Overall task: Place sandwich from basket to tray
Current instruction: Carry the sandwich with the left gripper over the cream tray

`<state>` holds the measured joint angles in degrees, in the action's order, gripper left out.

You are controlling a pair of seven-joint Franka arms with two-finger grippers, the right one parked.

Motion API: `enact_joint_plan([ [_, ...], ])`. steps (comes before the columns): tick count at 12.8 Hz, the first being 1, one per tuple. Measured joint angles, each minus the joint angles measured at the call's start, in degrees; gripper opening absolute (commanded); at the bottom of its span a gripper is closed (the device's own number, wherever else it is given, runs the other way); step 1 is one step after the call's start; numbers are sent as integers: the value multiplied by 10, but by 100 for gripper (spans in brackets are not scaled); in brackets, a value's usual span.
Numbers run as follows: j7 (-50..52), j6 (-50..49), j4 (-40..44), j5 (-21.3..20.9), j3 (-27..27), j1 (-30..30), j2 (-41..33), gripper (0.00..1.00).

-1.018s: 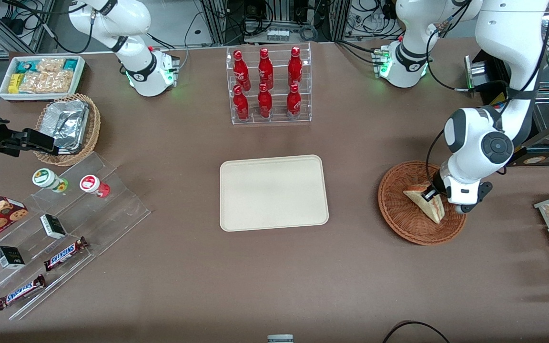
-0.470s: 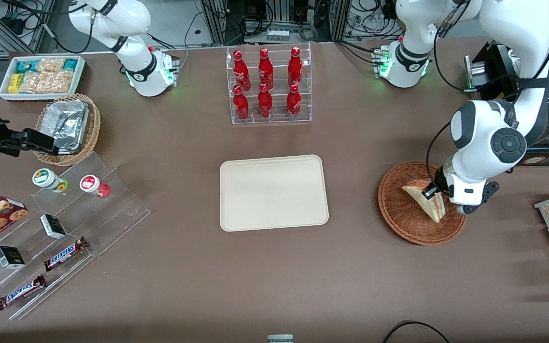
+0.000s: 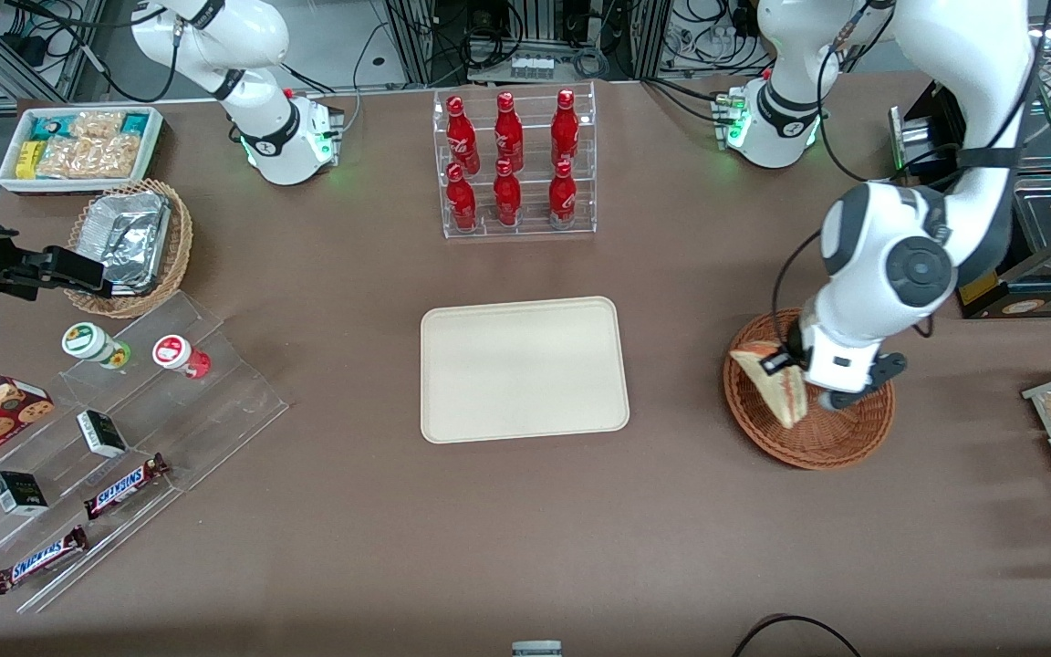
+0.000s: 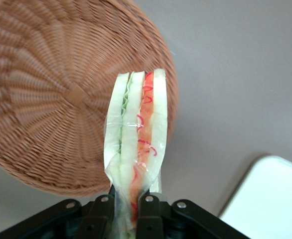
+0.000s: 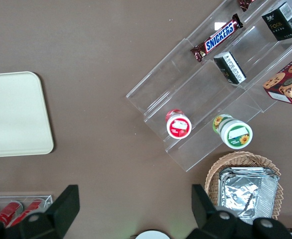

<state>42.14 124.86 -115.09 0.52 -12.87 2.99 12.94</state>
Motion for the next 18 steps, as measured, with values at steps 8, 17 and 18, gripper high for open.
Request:
enact_joint_plan([
  [8, 9, -27, 104, -54, -60, 113, 93, 0],
  [17, 100, -74, 267, -92, -61, 231, 236, 0],
  [18, 104, -74, 277, -94, -61, 239, 244, 0],
])
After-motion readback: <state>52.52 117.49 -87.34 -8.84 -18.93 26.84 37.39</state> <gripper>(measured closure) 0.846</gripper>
